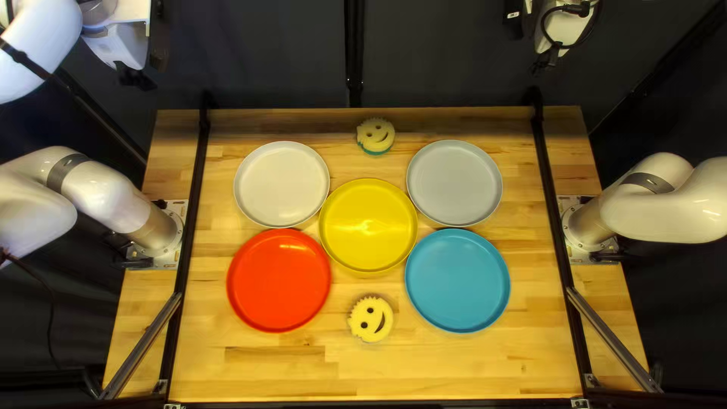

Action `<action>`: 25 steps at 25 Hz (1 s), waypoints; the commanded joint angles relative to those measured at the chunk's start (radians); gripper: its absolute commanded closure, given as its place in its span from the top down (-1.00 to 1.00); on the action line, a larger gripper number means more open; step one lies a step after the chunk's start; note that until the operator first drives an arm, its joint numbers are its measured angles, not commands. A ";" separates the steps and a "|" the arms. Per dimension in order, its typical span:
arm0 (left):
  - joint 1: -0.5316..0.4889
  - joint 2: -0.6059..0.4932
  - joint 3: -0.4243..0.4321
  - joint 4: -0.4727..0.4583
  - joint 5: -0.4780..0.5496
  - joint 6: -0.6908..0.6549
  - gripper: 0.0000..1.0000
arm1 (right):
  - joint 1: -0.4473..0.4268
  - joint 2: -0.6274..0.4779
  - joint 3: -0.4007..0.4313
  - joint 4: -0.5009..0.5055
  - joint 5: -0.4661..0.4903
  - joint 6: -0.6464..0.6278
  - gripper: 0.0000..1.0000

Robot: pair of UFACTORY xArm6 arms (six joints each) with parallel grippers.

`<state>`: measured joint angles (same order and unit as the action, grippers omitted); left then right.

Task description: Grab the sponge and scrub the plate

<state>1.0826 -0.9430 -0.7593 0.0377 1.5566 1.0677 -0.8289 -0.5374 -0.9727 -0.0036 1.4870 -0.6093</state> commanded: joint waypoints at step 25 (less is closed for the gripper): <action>0.000 0.000 0.000 0.000 0.000 0.000 1.00 | 0.048 0.021 0.056 0.051 -0.102 0.142 1.00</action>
<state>1.0826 -0.9430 -0.7593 0.0377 1.5566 1.0677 -0.7932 -0.5267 -0.9333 0.0280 1.4164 -0.5108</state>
